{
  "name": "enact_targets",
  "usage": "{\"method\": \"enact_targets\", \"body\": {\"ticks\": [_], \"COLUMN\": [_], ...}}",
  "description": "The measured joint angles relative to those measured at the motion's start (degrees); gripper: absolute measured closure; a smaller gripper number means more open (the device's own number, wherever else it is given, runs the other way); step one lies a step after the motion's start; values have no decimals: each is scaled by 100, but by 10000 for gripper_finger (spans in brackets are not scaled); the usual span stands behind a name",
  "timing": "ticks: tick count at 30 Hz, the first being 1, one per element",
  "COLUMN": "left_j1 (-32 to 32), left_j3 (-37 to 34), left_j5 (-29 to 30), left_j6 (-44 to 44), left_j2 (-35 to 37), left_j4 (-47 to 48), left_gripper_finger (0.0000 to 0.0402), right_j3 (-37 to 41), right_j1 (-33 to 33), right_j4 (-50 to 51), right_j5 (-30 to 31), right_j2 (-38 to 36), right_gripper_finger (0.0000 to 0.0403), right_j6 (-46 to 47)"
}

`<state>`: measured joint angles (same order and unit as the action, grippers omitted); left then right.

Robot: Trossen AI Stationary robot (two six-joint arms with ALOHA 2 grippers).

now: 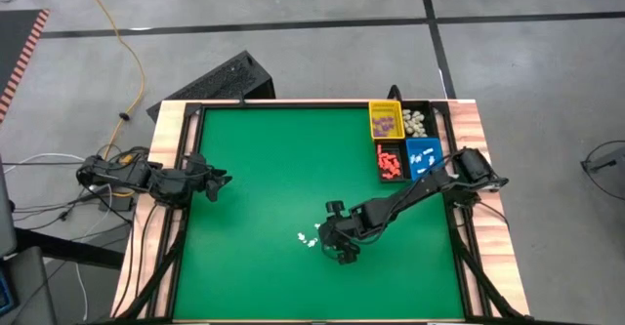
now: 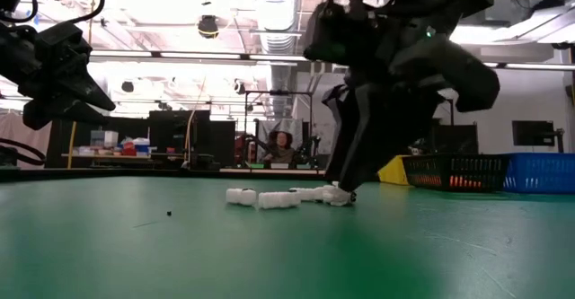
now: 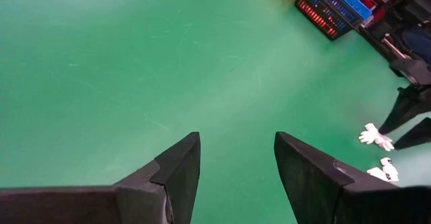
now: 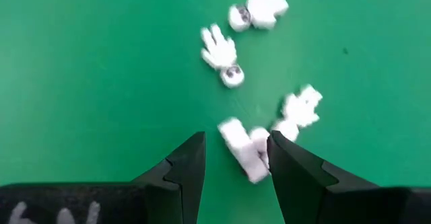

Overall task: Sort Halloween decoration
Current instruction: Put the white skeleton toy into the blue basket

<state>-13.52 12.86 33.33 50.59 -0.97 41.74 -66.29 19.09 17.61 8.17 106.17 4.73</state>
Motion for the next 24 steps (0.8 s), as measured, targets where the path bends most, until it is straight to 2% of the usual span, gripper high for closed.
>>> {"method": "enact_targets", "body": {"ticks": [10,11,13,16,18,21,24], "left_j1": [0,0,-5,-32,-37,-37,-37], "left_j3": [0,0,0,0,0,0,0], "left_j5": [166,183,28,-1083,-1957,-2929,-3316], "left_j6": [258,217,-482,-2315,-3230,-4031,-4316], "left_j2": [0,0,0,0,2,2,2], "left_j4": [-86,-172,-691,-2119,-3071,-3892,-4289], "left_gripper_finger": [221,221,221,221,221,221,221], "right_j3": [6,6,6,6,6,6,6], "right_j1": [-7,-7,-3,27,44,46,33], "right_j4": [-38,-32,-28,-29,-29,-44,-51], "right_j5": [106,106,105,104,93,88,89], "right_j2": [0,0,0,0,0,0,2], "right_gripper_finger": [226,226,226,226,226,226,226], "right_j6": [123,125,125,124,73,-67,-135]}}
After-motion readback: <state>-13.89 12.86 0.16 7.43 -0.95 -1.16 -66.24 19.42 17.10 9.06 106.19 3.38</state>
